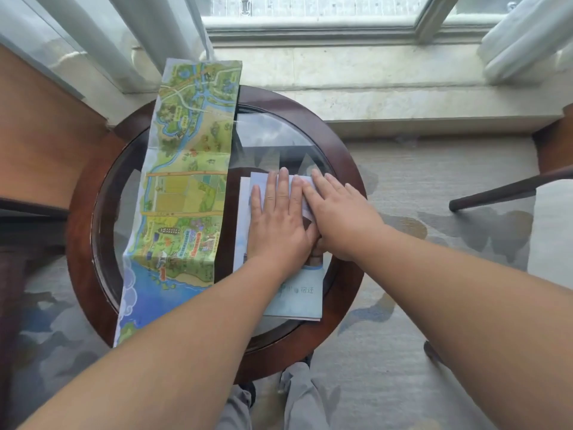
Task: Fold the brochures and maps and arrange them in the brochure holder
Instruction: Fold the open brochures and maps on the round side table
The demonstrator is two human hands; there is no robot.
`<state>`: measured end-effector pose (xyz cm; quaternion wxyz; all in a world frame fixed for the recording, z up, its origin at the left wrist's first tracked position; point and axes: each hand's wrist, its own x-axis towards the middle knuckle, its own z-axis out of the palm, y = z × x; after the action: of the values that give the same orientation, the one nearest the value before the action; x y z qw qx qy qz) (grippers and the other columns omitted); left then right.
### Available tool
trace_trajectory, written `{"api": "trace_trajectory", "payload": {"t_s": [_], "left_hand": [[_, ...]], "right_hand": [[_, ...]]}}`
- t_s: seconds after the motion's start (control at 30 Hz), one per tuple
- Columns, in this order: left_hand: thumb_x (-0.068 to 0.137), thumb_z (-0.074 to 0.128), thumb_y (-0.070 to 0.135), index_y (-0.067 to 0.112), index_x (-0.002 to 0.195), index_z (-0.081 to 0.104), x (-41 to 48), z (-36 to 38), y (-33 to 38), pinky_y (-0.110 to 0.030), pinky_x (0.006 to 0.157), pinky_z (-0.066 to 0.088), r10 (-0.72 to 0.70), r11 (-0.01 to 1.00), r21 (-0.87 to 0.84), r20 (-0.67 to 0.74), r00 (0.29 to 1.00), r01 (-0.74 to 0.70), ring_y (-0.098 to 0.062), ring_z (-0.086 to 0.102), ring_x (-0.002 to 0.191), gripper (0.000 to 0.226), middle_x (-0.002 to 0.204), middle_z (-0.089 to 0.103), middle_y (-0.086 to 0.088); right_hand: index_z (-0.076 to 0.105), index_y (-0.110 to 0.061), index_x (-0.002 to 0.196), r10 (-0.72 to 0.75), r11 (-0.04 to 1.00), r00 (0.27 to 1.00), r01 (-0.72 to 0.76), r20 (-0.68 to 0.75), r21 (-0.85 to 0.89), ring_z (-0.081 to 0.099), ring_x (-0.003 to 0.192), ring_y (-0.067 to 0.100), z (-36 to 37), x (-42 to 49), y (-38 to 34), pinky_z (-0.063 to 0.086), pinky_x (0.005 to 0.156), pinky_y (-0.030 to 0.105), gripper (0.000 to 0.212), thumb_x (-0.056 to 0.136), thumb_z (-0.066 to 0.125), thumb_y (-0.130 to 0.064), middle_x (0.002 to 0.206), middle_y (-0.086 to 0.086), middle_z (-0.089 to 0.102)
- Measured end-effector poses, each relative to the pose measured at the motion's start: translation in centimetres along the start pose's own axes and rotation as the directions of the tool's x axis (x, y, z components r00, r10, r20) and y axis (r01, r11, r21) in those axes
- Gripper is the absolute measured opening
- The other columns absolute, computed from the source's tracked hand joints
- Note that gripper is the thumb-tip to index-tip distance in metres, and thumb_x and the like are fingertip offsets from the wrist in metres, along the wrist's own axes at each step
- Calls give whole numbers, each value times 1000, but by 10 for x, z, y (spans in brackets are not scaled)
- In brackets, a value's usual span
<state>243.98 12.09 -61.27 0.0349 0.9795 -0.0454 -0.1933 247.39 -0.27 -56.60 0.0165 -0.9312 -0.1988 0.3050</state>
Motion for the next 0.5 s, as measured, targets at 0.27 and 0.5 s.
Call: {"api": "trace_trajectory", "payload": {"t_s": [0.27,0.5], "left_hand": [[91,32,54,10,152,24,-98,39,-10,-56,117,12,141,989,-32,-65,988,-143,-32,10,150,76,161,15,-18],[93,27,57,13,153,9,-110,37,-11,-53,118,4,127,992,-30,72,989,-125,-32,-1,150,76,162,2,-17]], "right_hand": [[-10,-18,157,41,998,999,-41,12,-49,-6,153,20,-3,-4,-4,2,123,47,111,85,73,-33,165,4,-15],[-11,-14,156,128,991,992,-127,21,-47,-9,152,24,3,-6,-36,4,123,47,96,92,59,-30,165,6,-16]]}}
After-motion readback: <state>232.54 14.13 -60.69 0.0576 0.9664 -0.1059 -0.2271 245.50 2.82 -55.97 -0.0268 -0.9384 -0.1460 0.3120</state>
